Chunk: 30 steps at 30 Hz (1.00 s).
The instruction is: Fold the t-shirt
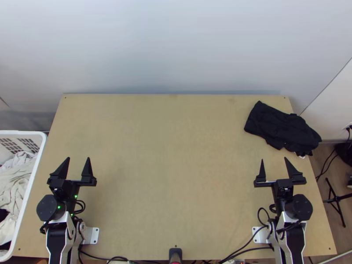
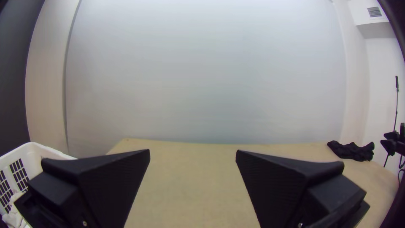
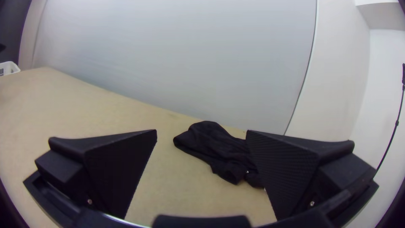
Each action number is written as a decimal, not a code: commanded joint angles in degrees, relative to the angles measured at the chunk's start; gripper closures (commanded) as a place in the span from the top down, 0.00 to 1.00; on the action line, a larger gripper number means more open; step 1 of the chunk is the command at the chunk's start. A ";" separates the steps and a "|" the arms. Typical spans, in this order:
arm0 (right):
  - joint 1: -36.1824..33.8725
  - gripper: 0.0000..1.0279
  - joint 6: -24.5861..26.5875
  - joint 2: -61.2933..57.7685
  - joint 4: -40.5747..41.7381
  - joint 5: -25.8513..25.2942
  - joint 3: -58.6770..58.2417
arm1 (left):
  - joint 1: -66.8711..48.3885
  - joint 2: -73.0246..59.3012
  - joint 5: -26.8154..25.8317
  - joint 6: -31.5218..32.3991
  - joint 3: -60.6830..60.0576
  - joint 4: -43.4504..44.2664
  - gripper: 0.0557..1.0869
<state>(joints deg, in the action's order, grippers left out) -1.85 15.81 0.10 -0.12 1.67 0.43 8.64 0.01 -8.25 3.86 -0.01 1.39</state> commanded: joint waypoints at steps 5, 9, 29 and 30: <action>2.81 0.96 -2.63 -0.01 0.03 0.00 0.01 | -0.21 -0.01 -0.01 0.54 0.01 0.02 0.96; 3.08 0.96 -2.63 -0.01 0.03 0.00 0.01 | -0.21 -0.01 -0.01 0.54 0.01 0.02 0.96; 8.18 0.96 -2.72 -0.01 -0.06 0.00 0.01 | -0.47 0.08 -0.01 1.42 0.01 0.02 0.96; 9.41 0.96 -1.66 -0.01 0.03 0.00 0.01 | -0.29 0.08 0.17 1.06 0.01 0.02 0.96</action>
<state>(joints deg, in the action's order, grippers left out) 3.66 13.15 0.10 -0.10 1.72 0.43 8.10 0.03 -8.27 5.58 -0.01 1.39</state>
